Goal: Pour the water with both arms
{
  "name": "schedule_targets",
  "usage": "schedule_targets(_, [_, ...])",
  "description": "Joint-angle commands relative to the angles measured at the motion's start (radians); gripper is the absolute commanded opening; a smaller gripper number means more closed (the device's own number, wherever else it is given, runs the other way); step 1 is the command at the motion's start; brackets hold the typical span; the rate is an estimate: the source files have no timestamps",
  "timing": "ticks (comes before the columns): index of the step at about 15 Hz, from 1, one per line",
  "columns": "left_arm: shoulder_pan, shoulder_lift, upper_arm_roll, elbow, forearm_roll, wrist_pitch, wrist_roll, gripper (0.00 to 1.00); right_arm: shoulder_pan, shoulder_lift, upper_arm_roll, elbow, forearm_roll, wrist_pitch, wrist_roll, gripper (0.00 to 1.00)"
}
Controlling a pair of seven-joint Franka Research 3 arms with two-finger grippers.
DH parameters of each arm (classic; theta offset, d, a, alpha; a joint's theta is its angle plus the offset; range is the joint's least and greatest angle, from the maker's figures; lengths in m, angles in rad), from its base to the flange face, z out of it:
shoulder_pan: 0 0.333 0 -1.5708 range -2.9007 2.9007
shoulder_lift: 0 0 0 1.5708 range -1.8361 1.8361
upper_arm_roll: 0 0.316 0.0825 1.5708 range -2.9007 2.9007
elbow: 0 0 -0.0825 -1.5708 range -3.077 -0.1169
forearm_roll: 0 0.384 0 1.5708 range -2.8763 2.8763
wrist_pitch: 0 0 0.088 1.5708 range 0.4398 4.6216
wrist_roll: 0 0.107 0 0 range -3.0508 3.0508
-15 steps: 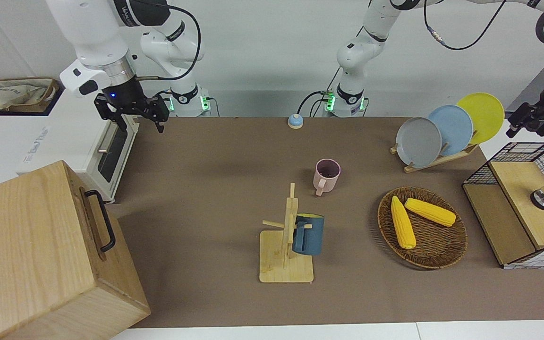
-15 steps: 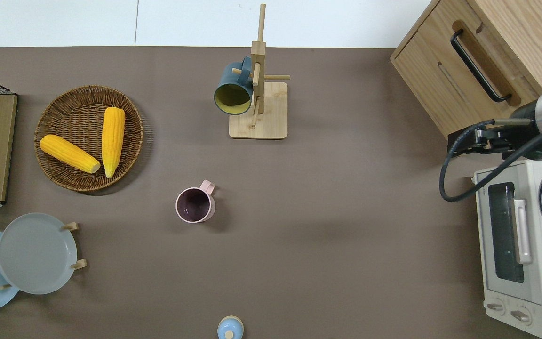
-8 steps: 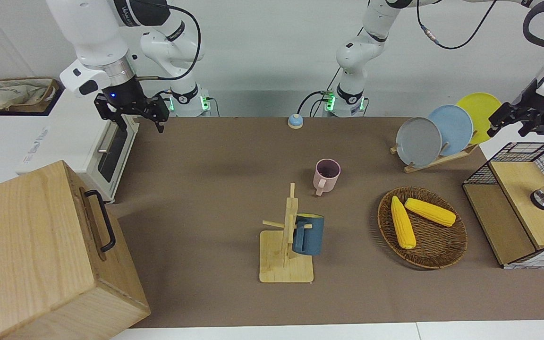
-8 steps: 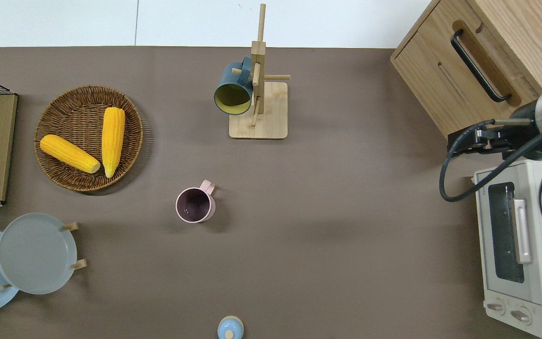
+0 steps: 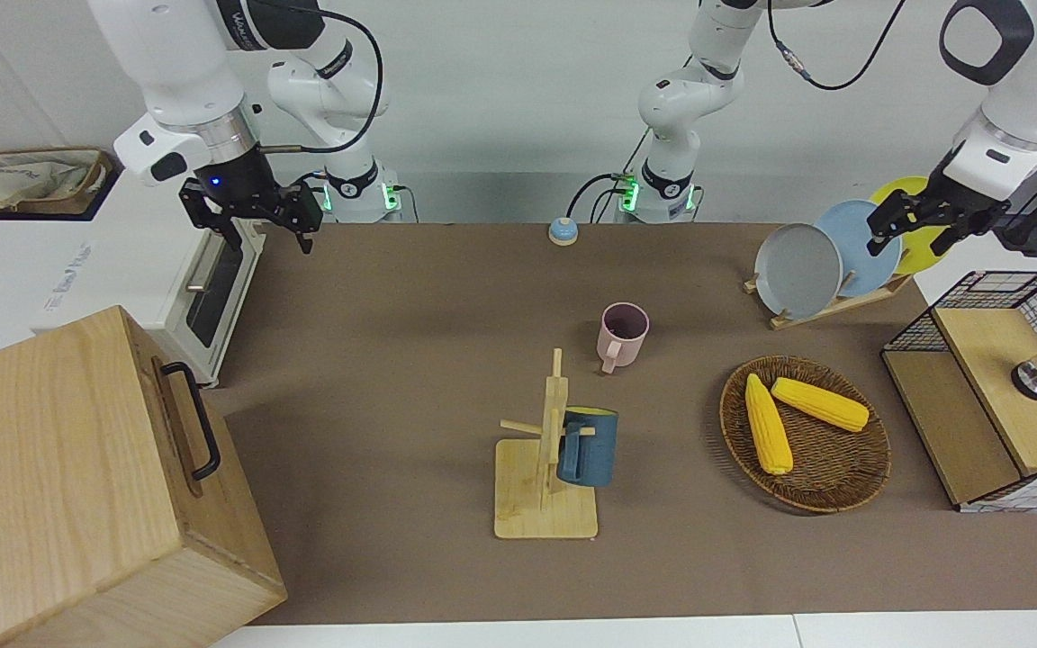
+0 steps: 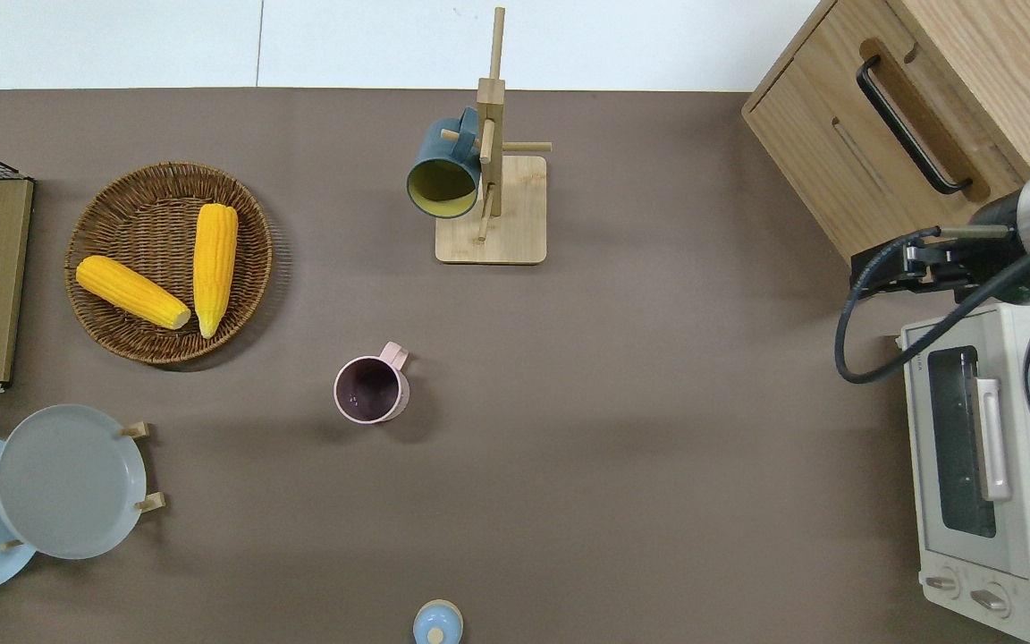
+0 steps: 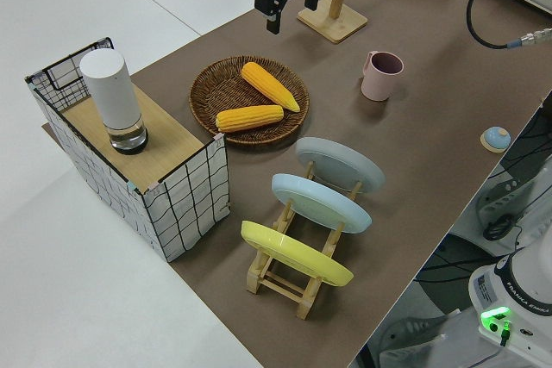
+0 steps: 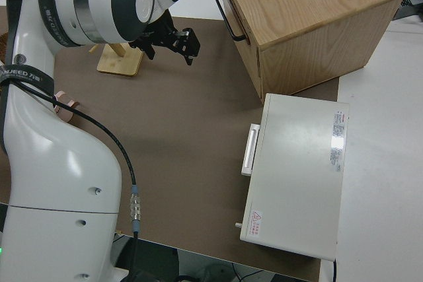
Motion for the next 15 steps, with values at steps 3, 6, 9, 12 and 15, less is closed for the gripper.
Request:
schedule_targets(3, [-0.274, -0.052, 0.244, -0.015, -0.046, -0.082, -0.063, 1.00, -0.020, -0.005, 0.012, -0.002, 0.010, 0.002, -0.023, 0.987])
schedule_targets(6, [-0.410, -0.055, 0.338, -0.025, -0.054, -0.081, -0.071, 1.00, -0.020, -0.005, 0.012, -0.002, 0.010, 0.002, -0.023, 0.987])
schedule_targets(9, [-0.450, -0.055, 0.343, -0.035, -0.057, -0.079, -0.069, 1.00, -0.020, -0.005, 0.012, -0.002, 0.010, 0.002, -0.023, 0.987])
schedule_targets(12, [-0.468, -0.055, 0.343, -0.043, -0.068, -0.067, -0.069, 1.00, -0.020, -0.005, 0.012, -0.002, 0.010, 0.002, -0.025, 0.990])
schedule_targets(15, [-0.460, -0.052, 0.341, -0.043, -0.089, -0.066, -0.057, 1.00, -0.020, -0.005, 0.012, -0.002, 0.010, 0.002, -0.023, 0.987])
